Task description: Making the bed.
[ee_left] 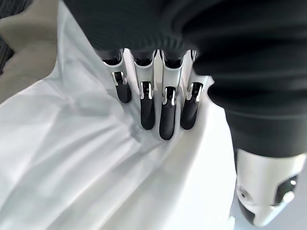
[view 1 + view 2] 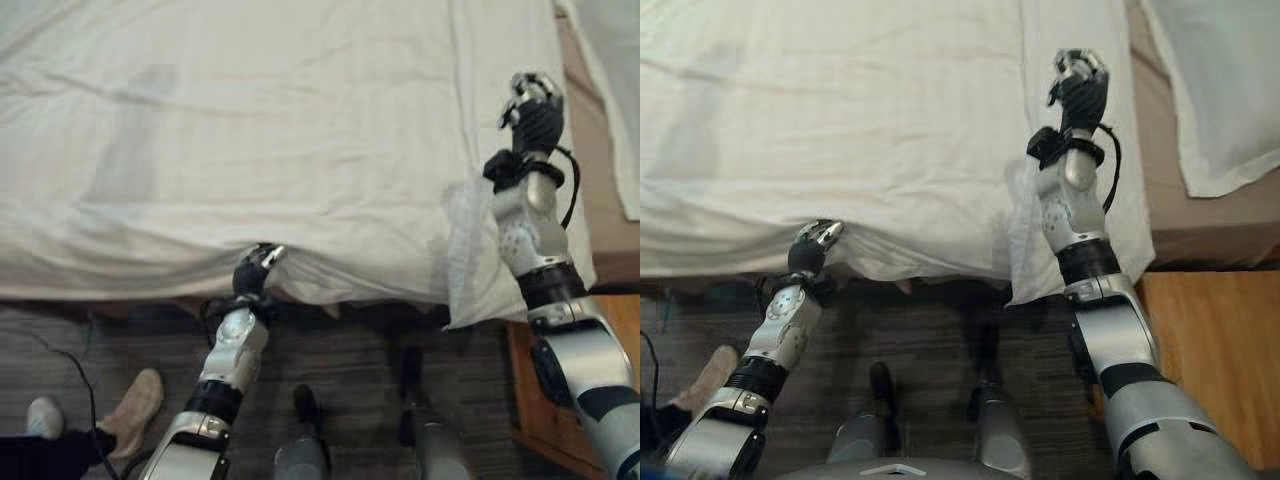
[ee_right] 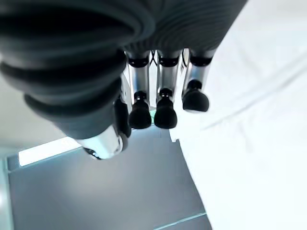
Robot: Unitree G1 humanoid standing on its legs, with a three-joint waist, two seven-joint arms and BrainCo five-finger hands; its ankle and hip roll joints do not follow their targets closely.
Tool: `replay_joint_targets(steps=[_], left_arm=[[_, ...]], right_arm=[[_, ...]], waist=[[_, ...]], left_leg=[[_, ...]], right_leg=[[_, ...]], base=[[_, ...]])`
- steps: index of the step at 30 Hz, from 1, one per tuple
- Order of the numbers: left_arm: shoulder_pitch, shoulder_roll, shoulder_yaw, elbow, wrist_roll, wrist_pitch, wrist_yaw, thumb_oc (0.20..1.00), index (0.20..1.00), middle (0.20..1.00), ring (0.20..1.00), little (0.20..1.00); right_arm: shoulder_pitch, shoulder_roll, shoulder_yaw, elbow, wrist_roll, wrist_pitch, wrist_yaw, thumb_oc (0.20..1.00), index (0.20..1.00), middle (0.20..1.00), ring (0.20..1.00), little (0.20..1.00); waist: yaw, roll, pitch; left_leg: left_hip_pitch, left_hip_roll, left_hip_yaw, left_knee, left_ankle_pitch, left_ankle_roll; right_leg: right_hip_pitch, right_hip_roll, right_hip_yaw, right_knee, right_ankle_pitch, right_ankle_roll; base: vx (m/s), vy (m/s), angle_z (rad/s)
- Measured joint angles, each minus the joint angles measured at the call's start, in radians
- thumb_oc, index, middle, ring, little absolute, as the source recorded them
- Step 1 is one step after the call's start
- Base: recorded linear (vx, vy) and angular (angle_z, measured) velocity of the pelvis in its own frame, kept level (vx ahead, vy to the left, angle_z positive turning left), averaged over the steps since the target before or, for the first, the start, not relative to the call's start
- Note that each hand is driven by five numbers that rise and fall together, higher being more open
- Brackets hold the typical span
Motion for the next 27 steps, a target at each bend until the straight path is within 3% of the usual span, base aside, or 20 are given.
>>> replay_joint_targets(steps=[4, 7, 10, 13, 15, 18, 20, 22, 27], left_arm=[[0.019, 0.003, 0.034, 0.024, -0.033, -0.028, -0.013, 1.000, 1.000, 1.000, 1.000, 1.000], [0.100, 0.003, 0.063, -0.006, -0.067, -0.052, -0.062, 1.000, 1.000, 1.000, 1.000, 1.000], [0.161, 0.001, 0.079, 0.017, -0.069, -0.045, -0.077, 1.000, 1.000, 1.000, 1.000, 1.000], [0.141, 0.000, 0.084, 0.046, -0.069, -0.042, -0.082, 1.000, 1.000, 1.000, 1.000, 1.000], [0.123, -0.003, 0.101, 0.049, -0.069, -0.040, -0.088, 1.000, 1.000, 1.000, 1.000, 1.000], [0.106, -0.037, 0.165, 0.078, -0.107, -0.032, -0.089, 1.000, 1.000, 1.000, 1.000, 1.000], [0.106, -0.069, 0.179, 0.126, -0.152, -0.026, -0.088, 1.000, 1.000, 1.000, 1.000, 1.000], [0.096, -0.104, 0.183, 0.158, -0.181, -0.025, -0.088, 1.000, 1.000, 1.000, 1.000, 1.000], [0.121, -0.173, 0.183, 0.198, -0.196, 0.002, -0.090, 1.000, 1.000, 1.000, 1.000, 1.000]], right_arm=[[-0.092, -0.058, -0.025, 0.134, 0.081, -0.041, 0.011, 0.200, 0.200, 0.200, 0.200, 0.200], [-0.141, -0.137, -0.014, 0.197, 0.116, -0.068, 0.022, 0.200, 0.200, 0.200, 0.200, 0.200], [-0.134, -0.142, -0.035, 0.283, 0.148, -0.068, 0.036, 0.200, 0.200, 0.200, 0.200, 0.200], [-0.078, -0.101, -0.097, 0.264, 0.191, -0.087, 0.078, 0.200, 0.200, 0.200, 0.200, 0.200], [0.069, 0.017, -0.231, 0.087, 0.249, -0.139, 0.156, 0.200, 0.200, 0.200, 0.200, 0.200], [0.197, 0.101, -0.278, -0.020, 0.303, -0.184, 0.214, 0.200, 0.200, 0.200, 0.200, 0.200], [0.286, 0.144, -0.276, 0.017, 0.354, -0.200, 0.220, 0.200, 0.200, 0.200, 0.200, 0.200], [0.383, 0.154, -0.281, 0.069, 0.363, -0.183, 0.223, 0.200, 0.200, 0.200, 0.200, 0.200], [0.753, 0.169, -0.308, 0.318, 0.362, -0.010, 0.189, 0.200, 0.200, 0.200, 0.200, 0.200]], waist=[[0.005, 0.068, 0.035], [0.024, 0.116, 0.058], [0.025, 0.140, 0.065], [0.013, 0.149, 0.064], [-0.018, 0.153, 0.061], [-0.060, 0.157, 0.053], [-0.092, 0.152, 0.037], [-0.099, 0.145, 0.018], [-0.164, 0.123, -0.003]], left_leg=[[-0.043, -0.001, -0.011, 0.000, 0.008, 0.000], [-0.092, -0.006, 0.020, 0.000, 0.012, 0.001], [-0.114, -0.003, 0.055, 0.000, 0.010, -0.001], [-0.125, -0.008, 0.074, 0.000, 0.009, -0.003], [-0.124, -0.011, 0.092, 0.000, 0.007, -0.004], [-0.117, -0.018, 0.095, -0.006, 0.005, -0.007], [-0.101, -0.024, 0.100, -0.006, 0.001, -0.009], [-0.087, -0.025, 0.114, -0.006, -0.001, -0.011], [-0.026, -0.025, 0.126, -0.006, -0.010, -0.010]], right_leg=[[-0.038, -0.001, -0.010, 0.000, 0.001, -0.005], [-0.107, 0.001, 0.019, 0.001, 0.016, -0.012], [-0.152, 0.013, 0.047, 0.002, 0.025, -0.019], [-0.179, 0.020, 0.073, 0.002, 0.030, -0.023], [-0.186, 0.020, 0.089, 0.002, 0.033, -0.023], [-0.183, 0.013, 0.097, 0.002, 0.033, -0.019], [-0.172, 0.009, 0.106, 0.002, 0.023, -0.005], [-0.164, 0.010, 0.117, 0.002, 0.023, -0.005], [-0.117, 0.012, 0.135, 0.002, 0.018, 0.001]], base=[[-0.02, -0.044, 0.04], [-0.04, -0.033, -0.23], [-0.04, 0.014, -0.27], [0.00, 0.095, -0.23], [0.01, 0.100, -0.17], [0.00, 0.100, -0.02], [-0.01, 0.109, -0.05], [-0.02, 0.111, -0.14], [-0.02, 0.099, -0.14]])
